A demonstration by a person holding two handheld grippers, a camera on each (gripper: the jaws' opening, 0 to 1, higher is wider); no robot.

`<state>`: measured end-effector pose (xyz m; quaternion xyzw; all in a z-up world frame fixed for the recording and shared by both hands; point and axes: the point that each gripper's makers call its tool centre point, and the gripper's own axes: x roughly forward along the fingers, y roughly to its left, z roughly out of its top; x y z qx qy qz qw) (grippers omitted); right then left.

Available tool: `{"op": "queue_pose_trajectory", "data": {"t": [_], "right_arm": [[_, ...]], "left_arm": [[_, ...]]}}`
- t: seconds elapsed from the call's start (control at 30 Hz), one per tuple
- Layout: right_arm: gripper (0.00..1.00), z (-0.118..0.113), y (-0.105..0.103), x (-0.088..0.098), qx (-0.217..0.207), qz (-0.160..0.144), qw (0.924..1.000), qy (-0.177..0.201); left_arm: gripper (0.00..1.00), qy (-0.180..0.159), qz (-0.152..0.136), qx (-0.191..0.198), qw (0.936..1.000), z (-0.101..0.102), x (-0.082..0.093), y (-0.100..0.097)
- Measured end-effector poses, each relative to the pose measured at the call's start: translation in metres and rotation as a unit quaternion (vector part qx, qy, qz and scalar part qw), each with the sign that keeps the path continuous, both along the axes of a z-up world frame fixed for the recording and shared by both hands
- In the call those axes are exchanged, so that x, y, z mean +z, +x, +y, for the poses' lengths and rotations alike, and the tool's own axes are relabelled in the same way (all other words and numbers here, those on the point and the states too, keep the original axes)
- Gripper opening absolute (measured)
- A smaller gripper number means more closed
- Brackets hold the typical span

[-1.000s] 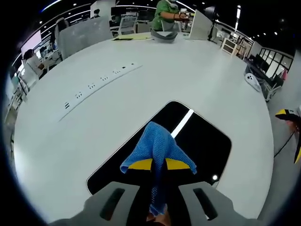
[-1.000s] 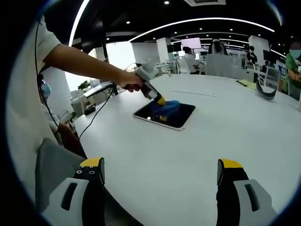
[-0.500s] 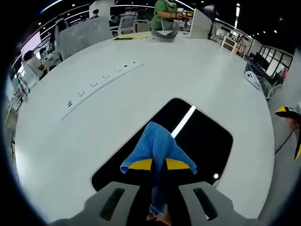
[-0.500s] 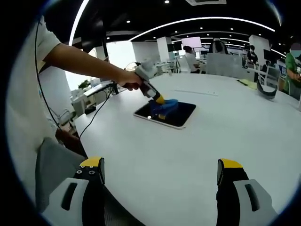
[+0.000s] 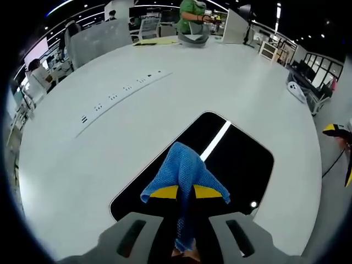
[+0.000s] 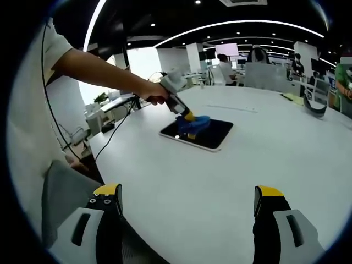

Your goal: Wipe the mirror surface with the cleaning cloth until all visible marks leave the cleaned area.

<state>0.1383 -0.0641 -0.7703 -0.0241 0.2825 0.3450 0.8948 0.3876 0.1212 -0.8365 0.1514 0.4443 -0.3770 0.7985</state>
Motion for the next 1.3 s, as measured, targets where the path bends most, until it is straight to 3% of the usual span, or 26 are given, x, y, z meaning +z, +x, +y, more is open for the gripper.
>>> {"op": "queue_pose_trajectory", "data": {"t": [1.3], "right_arm": [[1.0,-0.001,0.002,0.003,0.0,-0.005,1.0,0.001]], "left_arm": [[0.06,0.008,-0.003,0.002,1.0,0.021,0.0,-0.002]]}}
